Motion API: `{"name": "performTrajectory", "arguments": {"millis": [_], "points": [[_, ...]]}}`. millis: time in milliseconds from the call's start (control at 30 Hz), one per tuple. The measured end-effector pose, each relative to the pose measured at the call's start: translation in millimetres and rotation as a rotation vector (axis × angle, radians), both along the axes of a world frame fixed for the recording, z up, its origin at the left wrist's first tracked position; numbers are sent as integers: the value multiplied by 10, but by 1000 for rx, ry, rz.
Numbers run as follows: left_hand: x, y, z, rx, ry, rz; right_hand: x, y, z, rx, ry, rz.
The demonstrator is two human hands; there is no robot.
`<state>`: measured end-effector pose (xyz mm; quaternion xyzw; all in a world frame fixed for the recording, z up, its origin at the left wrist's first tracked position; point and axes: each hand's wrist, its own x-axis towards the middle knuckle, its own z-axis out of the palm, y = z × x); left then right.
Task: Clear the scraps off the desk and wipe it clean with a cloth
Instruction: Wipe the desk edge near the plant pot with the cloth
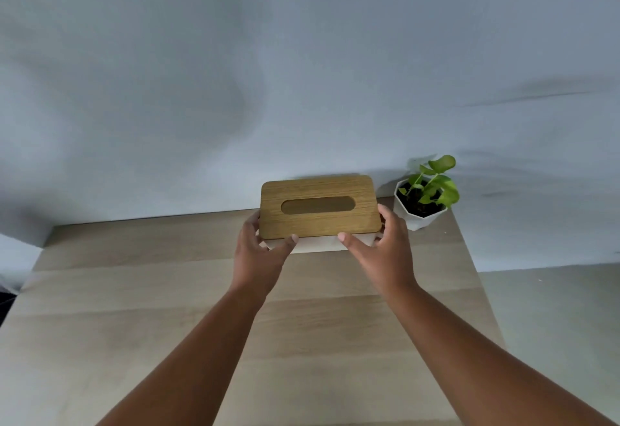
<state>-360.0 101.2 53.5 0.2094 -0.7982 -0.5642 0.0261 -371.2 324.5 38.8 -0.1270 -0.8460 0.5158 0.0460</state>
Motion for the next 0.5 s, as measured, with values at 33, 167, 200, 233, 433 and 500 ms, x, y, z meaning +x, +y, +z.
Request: {"name": "performTrajectory", "arguments": {"millis": [33,167,200,233,433,500], "points": [[41,-53,10,-4,0,9,23,-56,12,-1,4,7],[216,-298,19,-6,1,33,133,-313,19,8,-5,31],[257,-366,15,-4,-2,38,160,-384,14,5,-11,41],[298,-452,13,0,-6,42,183,-471,5,2,-15,48],[424,-956,11,14,-17,63,280,-994,-10,2,-22,70],[432,-1139,10,20,-17,66,291,-1189,4,1,-25,68]]}}
